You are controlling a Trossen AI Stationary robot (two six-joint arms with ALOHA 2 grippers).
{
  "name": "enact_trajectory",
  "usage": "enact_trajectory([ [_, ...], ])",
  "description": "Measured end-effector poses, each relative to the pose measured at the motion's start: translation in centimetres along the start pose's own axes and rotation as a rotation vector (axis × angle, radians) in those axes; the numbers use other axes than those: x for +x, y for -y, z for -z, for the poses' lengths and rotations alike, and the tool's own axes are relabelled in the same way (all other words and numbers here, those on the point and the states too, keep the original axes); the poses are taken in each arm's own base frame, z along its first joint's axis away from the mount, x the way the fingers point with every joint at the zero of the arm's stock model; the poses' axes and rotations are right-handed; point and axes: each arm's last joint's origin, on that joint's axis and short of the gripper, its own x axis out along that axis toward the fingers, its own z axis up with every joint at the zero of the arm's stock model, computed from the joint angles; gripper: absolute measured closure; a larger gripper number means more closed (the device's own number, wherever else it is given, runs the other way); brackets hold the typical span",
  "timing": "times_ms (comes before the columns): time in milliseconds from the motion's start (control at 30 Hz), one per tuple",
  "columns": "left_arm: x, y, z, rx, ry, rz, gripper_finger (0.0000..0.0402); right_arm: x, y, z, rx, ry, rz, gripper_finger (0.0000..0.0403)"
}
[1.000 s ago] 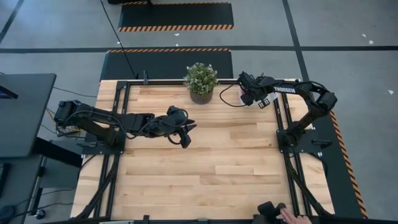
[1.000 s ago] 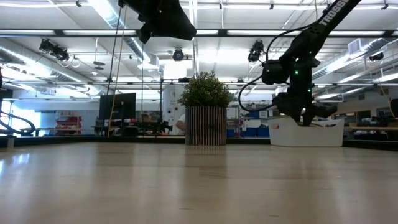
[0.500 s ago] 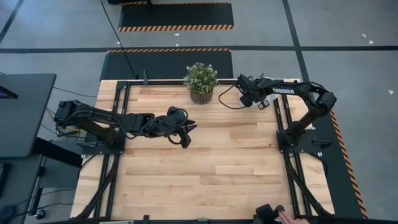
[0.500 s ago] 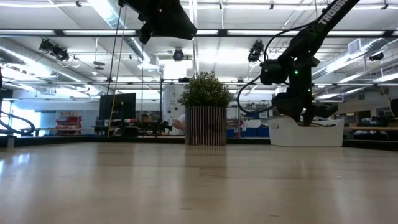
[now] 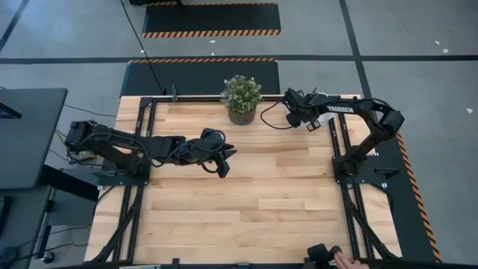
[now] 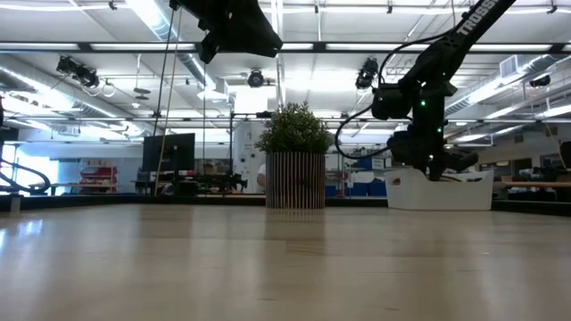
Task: Nest measuring cups in basket
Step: Put the stacked measuring cups into the white bin
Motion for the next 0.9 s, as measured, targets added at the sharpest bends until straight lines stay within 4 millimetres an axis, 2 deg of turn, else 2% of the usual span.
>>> enact_trajectory([
  [167,0.0,0.0,0.0,0.0,0.0,0.0,0.0306,0.0,0.0,0.0,0.039,-0.001,0.001,0.0266],
  [500,0.0,0.0,0.0,0.001,0.0,0.0,0.0306,-0.5,-0.4,-0.2,-0.031,-0.07,0.015,0.0266],
  [733,0.0,0.0,0.0,0.001,0.0,0.0,0.0306,-1.1,-0.6,-0.7,-0.013,-0.017,-0.024,0.0266],
  [900,0.0,0.0,0.0,0.001,0.0,0.0,0.0306,-2.4,0.3,-0.6,0.066,0.077,-0.096,0.0266],
])
